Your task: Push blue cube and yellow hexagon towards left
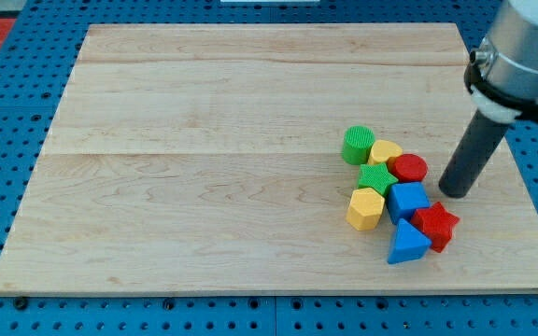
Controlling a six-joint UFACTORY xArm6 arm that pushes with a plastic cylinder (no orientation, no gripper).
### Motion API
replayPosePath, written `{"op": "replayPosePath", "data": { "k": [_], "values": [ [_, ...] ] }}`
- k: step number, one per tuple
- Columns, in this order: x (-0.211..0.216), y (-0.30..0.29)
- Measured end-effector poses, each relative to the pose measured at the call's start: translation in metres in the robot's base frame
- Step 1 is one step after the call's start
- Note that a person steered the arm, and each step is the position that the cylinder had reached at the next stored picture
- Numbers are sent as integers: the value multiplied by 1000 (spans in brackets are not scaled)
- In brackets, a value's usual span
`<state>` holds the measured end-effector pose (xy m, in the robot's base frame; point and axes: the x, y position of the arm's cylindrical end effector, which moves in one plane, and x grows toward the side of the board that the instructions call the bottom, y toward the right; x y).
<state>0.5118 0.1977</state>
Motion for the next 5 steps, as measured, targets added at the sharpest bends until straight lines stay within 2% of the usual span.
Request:
{"op": "replayPosePath", "data": {
  "k": [1, 2, 5],
  "values": [
    [23, -42],
    [20, -108],
    [-11, -122]
  ]
}}
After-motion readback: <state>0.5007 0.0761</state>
